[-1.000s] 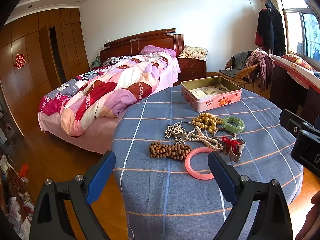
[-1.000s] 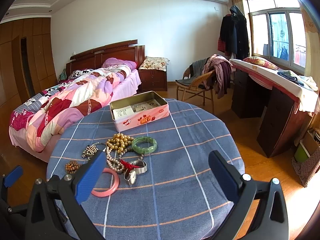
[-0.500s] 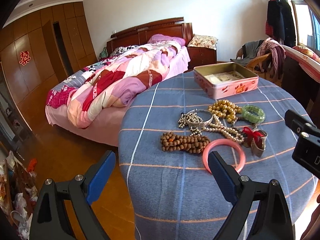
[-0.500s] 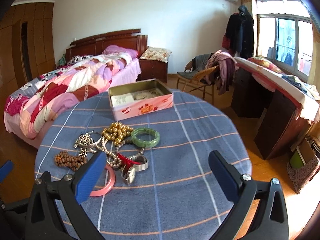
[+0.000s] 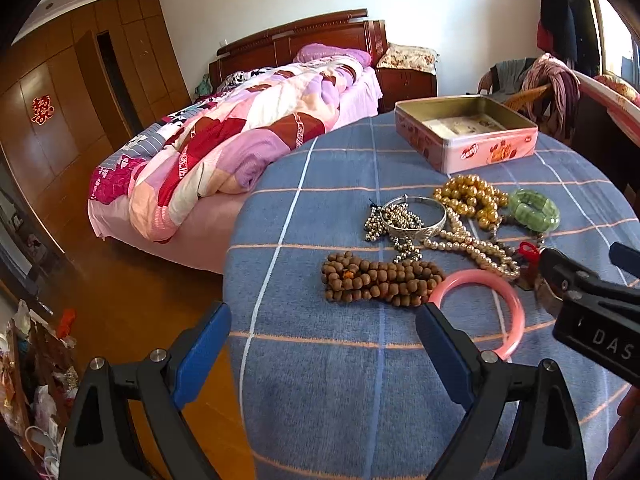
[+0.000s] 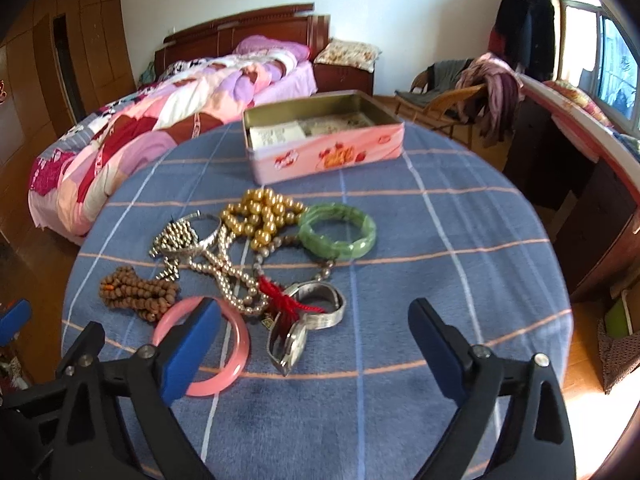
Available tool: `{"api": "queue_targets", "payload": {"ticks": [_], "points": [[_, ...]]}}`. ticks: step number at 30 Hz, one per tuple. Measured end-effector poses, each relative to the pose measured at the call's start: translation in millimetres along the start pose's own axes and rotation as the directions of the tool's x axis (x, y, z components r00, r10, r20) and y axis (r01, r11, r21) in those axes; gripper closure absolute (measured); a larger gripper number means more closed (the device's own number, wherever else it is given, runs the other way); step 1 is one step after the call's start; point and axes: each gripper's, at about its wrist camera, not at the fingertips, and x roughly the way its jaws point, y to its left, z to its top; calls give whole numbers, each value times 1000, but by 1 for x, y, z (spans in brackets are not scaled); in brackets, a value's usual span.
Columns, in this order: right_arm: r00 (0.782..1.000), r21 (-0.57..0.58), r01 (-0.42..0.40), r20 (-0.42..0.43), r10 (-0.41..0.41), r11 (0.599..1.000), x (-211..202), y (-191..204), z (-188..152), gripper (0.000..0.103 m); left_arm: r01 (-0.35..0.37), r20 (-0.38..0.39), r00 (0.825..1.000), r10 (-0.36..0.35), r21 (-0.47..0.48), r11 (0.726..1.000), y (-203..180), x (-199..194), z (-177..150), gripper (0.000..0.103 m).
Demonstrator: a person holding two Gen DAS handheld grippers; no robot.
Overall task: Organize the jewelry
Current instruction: 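Grasp the red tassel by the watch with right gripper while left grasps pink bangle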
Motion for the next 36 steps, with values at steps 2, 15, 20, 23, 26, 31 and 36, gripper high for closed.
{"api": "queue_targets", "payload": {"ticks": [2,15,20,23,26,31,36], "points": [[1000,-8,-9,-27,8,1000,10,-1,-2,14,0,-7,1000,0,7,1000,-1,5,1,10],[995,-6,-70,-68,70,998,29,-28,0,66,213,-53,976,-211,35,976,-12,25,4,10],[995,0,-68,-68,67,998,31,-40,4,66,261,-107,962,-252,78,962,-32,33,3,24],[996,-12,-54,-67,53,998,30,-40,7,66,271,-121,958,-260,82,959,-39,39,1,34],[998,-30,-31,-47,30,999,28,-38,11,67,324,-128,941,-312,82,942,-43,40,5,64],[1000,-46,-3,-13,2,999,23,-38,19,67,322,-113,945,-308,145,935,-55,40,8,93],[1000,-61,24,12,-24,998,20,-37,27,68,364,-121,929,-351,113,925,-52,40,12,93]]}}
